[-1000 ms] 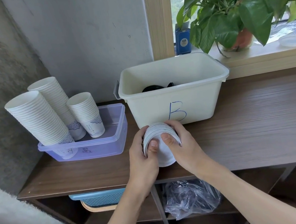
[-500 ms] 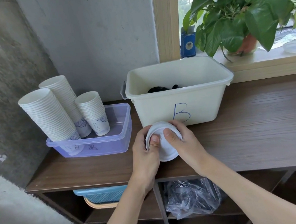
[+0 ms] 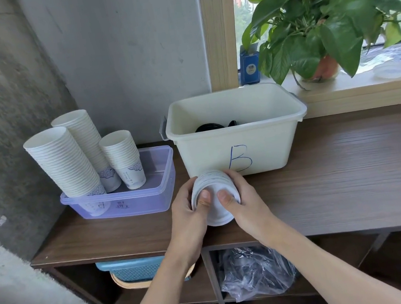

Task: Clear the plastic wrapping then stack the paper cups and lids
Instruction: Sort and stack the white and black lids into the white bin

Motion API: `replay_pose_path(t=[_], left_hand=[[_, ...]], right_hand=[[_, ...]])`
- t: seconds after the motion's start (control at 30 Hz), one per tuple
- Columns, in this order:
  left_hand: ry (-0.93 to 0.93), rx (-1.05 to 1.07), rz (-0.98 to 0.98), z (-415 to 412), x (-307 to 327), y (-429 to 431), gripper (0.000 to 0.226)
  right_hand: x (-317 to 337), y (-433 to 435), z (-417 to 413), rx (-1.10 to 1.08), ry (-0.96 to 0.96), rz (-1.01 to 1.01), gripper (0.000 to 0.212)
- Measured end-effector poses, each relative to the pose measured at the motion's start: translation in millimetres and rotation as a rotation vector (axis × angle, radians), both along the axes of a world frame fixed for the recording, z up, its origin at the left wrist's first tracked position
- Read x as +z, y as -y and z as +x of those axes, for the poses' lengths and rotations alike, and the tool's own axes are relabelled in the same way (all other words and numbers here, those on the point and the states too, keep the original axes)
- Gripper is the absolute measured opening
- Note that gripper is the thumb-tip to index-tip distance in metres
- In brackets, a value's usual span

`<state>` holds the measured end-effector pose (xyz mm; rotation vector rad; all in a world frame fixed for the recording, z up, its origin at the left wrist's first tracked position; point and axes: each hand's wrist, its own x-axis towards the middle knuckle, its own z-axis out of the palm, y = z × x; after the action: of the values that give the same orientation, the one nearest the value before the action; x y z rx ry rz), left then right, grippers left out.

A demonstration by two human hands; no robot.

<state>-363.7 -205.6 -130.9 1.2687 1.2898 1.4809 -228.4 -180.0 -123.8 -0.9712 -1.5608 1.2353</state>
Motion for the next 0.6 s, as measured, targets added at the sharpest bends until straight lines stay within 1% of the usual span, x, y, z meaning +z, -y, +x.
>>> replay_pose_path(t=[0.1, 0.2, 0.3, 0.4, 0.47, 0.53, 0.6], left_hand=[[0.026, 0.023, -0.015, 1.3, -1.7, -2.1, 0.049], [0.007, 0.076, -0.009, 5.1, -1.5, -3.0, 0.042], [-0.011, 0.119, -0.001, 9.3, 0.1, -1.7, 0.028], [-0.025, 0.128, -0.016, 11.4, 3.8, -0.4, 0.024], [-0.038, 0.089, -0.026, 7.8, 7.4, 0.9, 0.024], [-0.069, -0.025, -0.053, 0.8, 14.6, 5.0, 0.035], [-0.119, -0.136, -0.066, -6.2, 24.4, 10.4, 0.038]], right_hand=[[-1.4, -0.7, -0.3, -0.012, -0.009, 0.002, 0.031], [-0.4, -0.6, -1.1, -0.032, -0.003, -0.001, 0.033], [0.4, -0.9, -1.6, -0.063, 0.014, 0.001, 0.035], [2.2, -3.1, -2.3, -0.082, 0.014, -0.012, 0.034], [5.8, -3.1, -1.1, -0.081, 0.0, -0.046, 0.034], [10.5, -1.6, 1.8, -0.055, -0.023, -0.083, 0.031], [15.0, -0.4, 4.7, -0.037, -0.044, -0.107, 0.028]])
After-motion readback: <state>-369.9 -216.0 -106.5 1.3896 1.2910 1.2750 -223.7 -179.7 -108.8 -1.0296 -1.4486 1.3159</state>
